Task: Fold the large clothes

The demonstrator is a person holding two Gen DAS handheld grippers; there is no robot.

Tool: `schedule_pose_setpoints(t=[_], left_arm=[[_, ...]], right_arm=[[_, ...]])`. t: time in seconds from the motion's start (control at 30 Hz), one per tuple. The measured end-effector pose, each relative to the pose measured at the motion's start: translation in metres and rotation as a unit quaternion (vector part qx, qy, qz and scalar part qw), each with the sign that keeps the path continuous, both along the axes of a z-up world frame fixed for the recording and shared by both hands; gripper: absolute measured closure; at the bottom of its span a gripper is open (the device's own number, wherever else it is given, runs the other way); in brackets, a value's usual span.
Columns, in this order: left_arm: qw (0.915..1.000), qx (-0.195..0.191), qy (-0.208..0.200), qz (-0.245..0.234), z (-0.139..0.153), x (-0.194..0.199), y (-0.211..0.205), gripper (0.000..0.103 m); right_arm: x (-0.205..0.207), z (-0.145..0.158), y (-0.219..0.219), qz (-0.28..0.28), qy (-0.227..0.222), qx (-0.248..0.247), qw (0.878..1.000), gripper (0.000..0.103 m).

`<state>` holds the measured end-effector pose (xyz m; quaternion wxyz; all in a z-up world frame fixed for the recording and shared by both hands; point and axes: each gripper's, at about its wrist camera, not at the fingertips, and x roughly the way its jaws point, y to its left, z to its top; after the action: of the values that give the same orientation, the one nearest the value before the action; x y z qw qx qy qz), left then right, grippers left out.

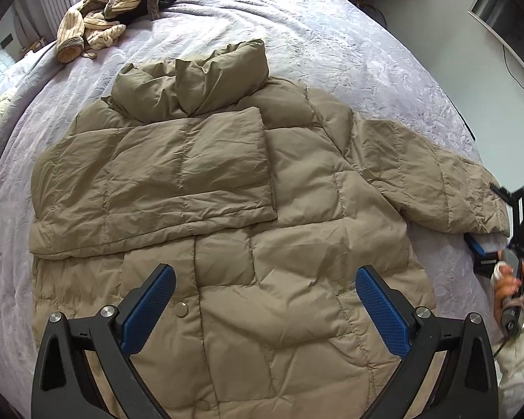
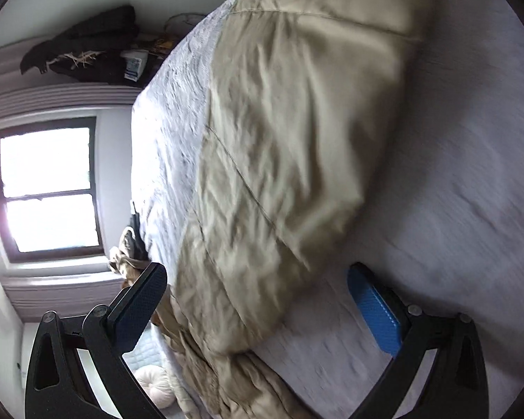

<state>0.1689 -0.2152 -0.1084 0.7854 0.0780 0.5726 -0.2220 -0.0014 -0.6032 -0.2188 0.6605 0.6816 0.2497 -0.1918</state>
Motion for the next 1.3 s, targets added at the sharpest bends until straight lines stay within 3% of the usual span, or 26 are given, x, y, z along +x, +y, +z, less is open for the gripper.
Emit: schedule_pose_setpoints(t=[0.17, 0.3, 0.37, 0.4, 0.43, 0.5, 0.67, 0.77, 0.87, 1.0, 1.07, 1.1, 1.17, 1.2, 1.27, 1.3], left_arm=[[1.0000, -0.001, -0.002, -0.001, -0.001, 0.001, 0.001, 0.000], [1.0000, -0.005, 0.006, 0.005, -0.005, 0.002, 0.005, 0.000], [0.9999, -0.008, 0.007, 0.007, -0.005, 0.003, 0.007, 0.000], [0.9999, -0.008, 0.006, 0.008, -0.005, 0.004, 0.009, 0.000], [0.9999, -0.008, 0.004, 0.009, -0.005, 0.005, 0.010, 0.000], [0.9999, -0.008, 0.000, 0.011, -0.004, 0.007, 0.015, 0.000], [0.9996, -0.005, -0.016, 0.021, -0.003, 0.018, 0.034, 0.000], [0.9990, -0.002, -0.025, 0.037, -0.003, 0.028, 0.050, 0.000], [0.9979, 0.000, -0.029, 0.058, -0.004, 0.040, 0.069, 0.000], [0.9950, 0.000, -0.045, 0.089, -0.004, 0.053, 0.098, 0.000], [0.9935, 0.000, -0.051, 0.102, -0.005, 0.059, 0.112, 0.000], [0.9928, 0.001, -0.054, 0.107, -0.006, 0.062, 0.119, 0.000], [0.9915, 0.002, -0.059, 0.116, -0.009, 0.067, 0.133, 0.000], [0.9912, 0.001, -0.060, 0.118, -0.011, 0.068, 0.139, 0.000], [0.9905, 0.002, -0.059, 0.124, -0.016, 0.071, 0.152, 0.000], [0.9903, 0.002, -0.059, 0.126, -0.018, 0.072, 0.155, 0.000]], right_arm=[[0.011, -0.006, -0.012, -0.050, -0.074, 0.037, 0.995, 0.000], [0.013, -0.012, -0.020, -0.078, -0.102, 0.066, 0.990, 0.005], [0.014, -0.013, -0.021, -0.088, -0.103, 0.078, 0.988, 0.037], [0.013, -0.013, -0.025, -0.085, -0.097, 0.083, 0.988, 0.070], [0.010, -0.015, -0.026, -0.083, -0.093, 0.088, 0.988, 0.088], [0.013, -0.014, -0.026, -0.081, -0.106, 0.091, 0.987, 0.090], [0.040, 0.028, -0.020, -0.028, -0.123, 0.018, 0.992, 0.092], [0.070, 0.063, -0.008, 0.035, -0.123, -0.047, 0.991, 0.092], [0.111, 0.105, 0.020, 0.113, -0.120, -0.128, 0.978, 0.091], [0.175, 0.150, 0.093, 0.237, -0.113, -0.242, 0.934, 0.092], [0.213, 0.162, 0.145, 0.312, -0.096, -0.304, 0.895, 0.092], [0.221, 0.161, 0.170, 0.340, -0.086, -0.327, 0.878, 0.092], [0.246, 0.150, 0.234, 0.414, -0.052, -0.382, 0.824, 0.092], [0.246, 0.140, 0.255, 0.440, -0.038, -0.399, 0.804, 0.092], [0.259, 0.110, 0.298, 0.486, -0.010, -0.416, 0.768, 0.092], [0.263, 0.100, 0.306, 0.498, 0.001, -0.415, 0.761, 0.092]])
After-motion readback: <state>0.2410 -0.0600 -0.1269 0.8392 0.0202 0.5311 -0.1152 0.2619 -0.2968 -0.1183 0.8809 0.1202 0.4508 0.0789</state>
